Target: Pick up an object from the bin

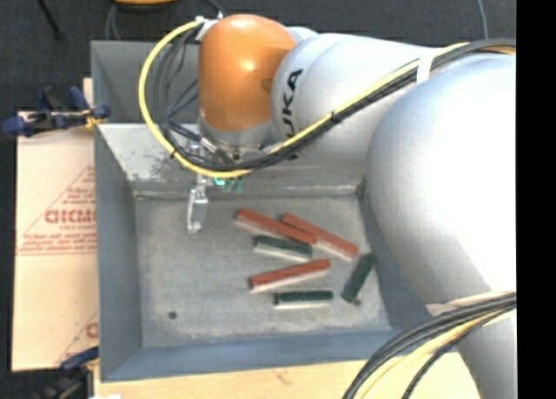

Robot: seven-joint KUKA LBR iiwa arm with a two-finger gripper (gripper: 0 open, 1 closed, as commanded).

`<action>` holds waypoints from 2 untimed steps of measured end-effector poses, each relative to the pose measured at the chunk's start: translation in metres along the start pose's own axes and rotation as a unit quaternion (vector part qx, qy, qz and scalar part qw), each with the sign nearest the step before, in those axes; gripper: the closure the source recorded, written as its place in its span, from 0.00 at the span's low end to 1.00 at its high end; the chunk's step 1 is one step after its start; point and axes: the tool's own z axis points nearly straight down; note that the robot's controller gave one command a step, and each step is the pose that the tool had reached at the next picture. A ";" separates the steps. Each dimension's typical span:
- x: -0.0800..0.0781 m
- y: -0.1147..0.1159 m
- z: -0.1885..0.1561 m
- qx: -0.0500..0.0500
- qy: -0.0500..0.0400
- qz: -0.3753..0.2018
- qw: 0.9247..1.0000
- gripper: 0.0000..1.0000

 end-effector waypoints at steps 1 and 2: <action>-0.002 -0.001 -0.006 -0.001 -0.004 0.001 1.000 0.00; 0.007 -0.059 0.005 0.000 -0.004 -0.037 0.999 0.00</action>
Offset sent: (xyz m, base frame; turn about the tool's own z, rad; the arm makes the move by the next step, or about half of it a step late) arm -0.0102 -0.0831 -0.0100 -0.0969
